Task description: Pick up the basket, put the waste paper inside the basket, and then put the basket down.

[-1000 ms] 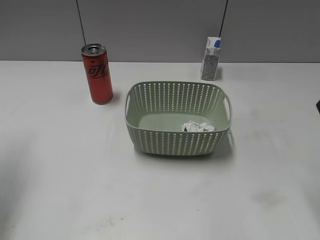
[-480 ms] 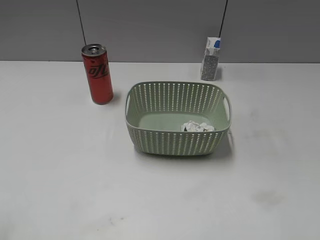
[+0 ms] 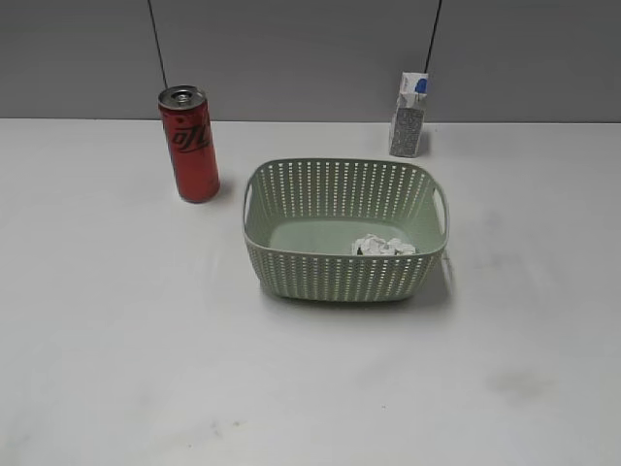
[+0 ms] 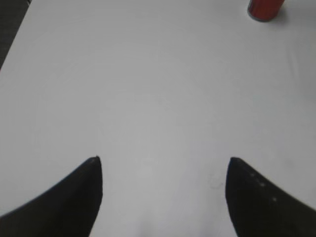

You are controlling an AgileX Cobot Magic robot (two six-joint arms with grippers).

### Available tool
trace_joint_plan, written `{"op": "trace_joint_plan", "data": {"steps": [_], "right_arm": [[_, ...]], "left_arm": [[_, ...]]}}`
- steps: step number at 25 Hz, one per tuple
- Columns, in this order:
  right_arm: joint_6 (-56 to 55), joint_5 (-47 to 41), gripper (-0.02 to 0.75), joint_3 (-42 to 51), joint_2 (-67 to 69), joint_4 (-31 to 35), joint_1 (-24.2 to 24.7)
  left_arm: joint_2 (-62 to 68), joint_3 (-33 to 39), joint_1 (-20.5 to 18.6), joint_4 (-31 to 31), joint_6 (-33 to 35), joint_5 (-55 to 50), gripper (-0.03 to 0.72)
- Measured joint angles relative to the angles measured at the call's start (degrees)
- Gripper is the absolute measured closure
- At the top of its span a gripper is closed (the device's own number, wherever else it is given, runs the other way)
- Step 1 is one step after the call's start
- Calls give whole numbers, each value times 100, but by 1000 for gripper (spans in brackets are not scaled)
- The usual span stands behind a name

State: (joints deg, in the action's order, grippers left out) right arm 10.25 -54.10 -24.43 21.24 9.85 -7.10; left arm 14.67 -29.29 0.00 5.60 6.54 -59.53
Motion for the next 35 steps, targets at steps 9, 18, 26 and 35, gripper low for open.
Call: {"op": "trace_joint_plan", "data": {"steps": [9,18,26,35], "right_arm": [[0,0,146,0,-1593,0,0],[-7,-6,147,25,-2151,2,0],[-7,-6,147,25,-2151,128,0],[-12,0,146,25,-2151,171,0]], "left_arm": [[-1350,22,0,-17,0,-38,97],[-1490,51,0,-40,0,-64,97],[-1490,51,0,-40,0,-64,97],[-1490,51,0,-40,0,-64,99]]}}
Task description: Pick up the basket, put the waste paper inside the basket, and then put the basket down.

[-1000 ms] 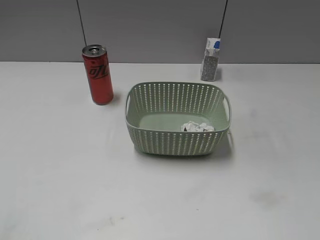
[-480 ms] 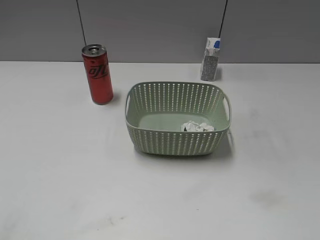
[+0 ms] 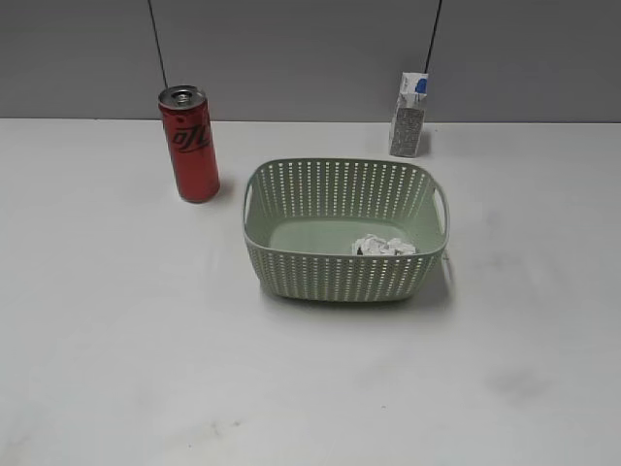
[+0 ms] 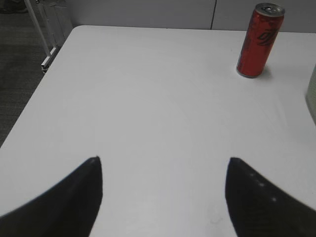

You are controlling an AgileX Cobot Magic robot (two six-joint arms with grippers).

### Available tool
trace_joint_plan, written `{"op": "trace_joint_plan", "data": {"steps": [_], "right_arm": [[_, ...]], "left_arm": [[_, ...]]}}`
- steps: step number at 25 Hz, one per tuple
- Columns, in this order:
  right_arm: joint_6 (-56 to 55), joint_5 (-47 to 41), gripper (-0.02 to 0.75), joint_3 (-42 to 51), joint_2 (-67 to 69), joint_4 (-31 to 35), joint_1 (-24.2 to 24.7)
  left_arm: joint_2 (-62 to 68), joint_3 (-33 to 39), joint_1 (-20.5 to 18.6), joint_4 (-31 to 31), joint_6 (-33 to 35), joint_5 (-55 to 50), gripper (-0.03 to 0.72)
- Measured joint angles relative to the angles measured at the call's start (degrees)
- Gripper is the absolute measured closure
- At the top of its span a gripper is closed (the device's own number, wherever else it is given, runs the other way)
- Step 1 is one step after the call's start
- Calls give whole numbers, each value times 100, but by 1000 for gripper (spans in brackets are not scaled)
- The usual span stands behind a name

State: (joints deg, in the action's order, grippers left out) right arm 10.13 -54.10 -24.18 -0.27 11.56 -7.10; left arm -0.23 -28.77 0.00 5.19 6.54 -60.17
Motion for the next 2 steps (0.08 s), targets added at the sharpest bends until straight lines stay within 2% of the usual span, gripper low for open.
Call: {"op": "trace_joint_plan", "data": {"steps": [2], "right_arm": [[0,0,146,0,0,0,0]], "left_arm": [[0,0,0,0,0,0,99]]}}
